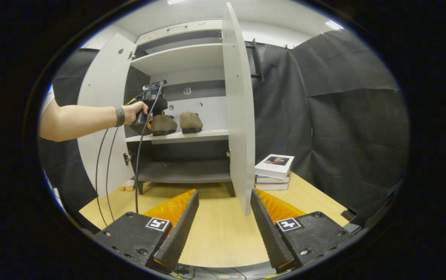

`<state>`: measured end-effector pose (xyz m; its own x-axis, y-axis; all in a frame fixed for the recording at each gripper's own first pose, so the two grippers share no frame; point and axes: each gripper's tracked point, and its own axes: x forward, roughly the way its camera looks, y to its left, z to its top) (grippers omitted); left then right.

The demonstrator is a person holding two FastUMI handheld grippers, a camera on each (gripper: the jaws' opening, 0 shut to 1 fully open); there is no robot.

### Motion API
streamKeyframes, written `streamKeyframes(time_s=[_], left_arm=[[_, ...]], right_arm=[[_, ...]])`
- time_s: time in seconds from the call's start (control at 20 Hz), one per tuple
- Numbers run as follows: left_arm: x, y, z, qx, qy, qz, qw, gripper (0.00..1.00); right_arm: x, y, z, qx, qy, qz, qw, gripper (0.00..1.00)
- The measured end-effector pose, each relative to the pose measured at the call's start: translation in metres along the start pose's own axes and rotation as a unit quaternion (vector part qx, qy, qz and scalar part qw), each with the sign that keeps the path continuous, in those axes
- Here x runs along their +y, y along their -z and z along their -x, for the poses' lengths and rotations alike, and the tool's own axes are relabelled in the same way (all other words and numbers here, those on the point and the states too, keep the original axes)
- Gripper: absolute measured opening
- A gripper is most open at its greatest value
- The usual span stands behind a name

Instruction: Grab one shoe with the right hand and put it into the shoe cabinet, grab the other shoe with the left hand and put it into the shoe cabinet; then close the right door with the right hand and the left door with the left hand.

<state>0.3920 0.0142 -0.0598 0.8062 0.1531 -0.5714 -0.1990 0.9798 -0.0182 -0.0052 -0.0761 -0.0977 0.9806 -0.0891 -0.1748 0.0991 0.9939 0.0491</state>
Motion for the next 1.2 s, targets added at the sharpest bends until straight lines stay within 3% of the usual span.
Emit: streamKeyframes(time_s=[0.05,0.1,0.15,0.3,0.4,0.55,0.65,0.85,0.95,1.2], left_arm=[[-0.001,-0.004,0.005,-0.008,0.002,-0.002,1.0,0.43],[-0.001,-0.007,0.01,-0.012,0.004,-0.003,1.0,0.69],[-0.003,-0.009,0.015,-0.017,0.008,-0.002,1.0,0.58],[-0.007,-0.016,0.038,-0.032,0.019,-0.002,0.999,0.61],[-0.01,-0.036,0.062,-0.077,0.03,-0.01,0.997,0.62],[-0.028,-0.057,0.111,-0.13,0.074,-0.018,0.989,0.63],[-0.034,-0.059,0.146,-0.163,0.102,-0.027,0.981,0.68],[-0.034,-0.033,0.212,-0.227,0.151,-0.039,0.961,0.76],[-0.023,-0.008,0.236,-0.24,0.155,-0.042,0.957,0.83],[-0.008,0.051,0.279,-0.254,0.193,-0.015,0.948,0.86]], right_arm=[[0.001,0.0,0.0,0.001,-0.002,-0.001,1.0,0.86],[0.002,0.002,-0.001,0.004,-0.004,-0.002,1.0,0.86],[0.003,0.004,-0.001,0.006,-0.007,-0.003,1.0,0.86],[0.006,0.006,0.001,0.01,-0.014,-0.006,1.0,0.86],[0.008,0.007,0.003,0.009,-0.018,-0.003,1.0,0.86],[0.013,0.007,0.003,0.011,-0.027,-0.003,1.0,0.86],[0.017,0.007,0.001,0.01,-0.033,-0.002,0.999,0.86],[0.025,0.01,-0.002,0.016,-0.048,0.002,0.999,0.86],[0.029,0.009,-0.005,0.017,-0.053,0.006,0.998,0.87],[0.033,-0.007,-0.008,-0.006,-0.053,0.007,0.999,0.86]])
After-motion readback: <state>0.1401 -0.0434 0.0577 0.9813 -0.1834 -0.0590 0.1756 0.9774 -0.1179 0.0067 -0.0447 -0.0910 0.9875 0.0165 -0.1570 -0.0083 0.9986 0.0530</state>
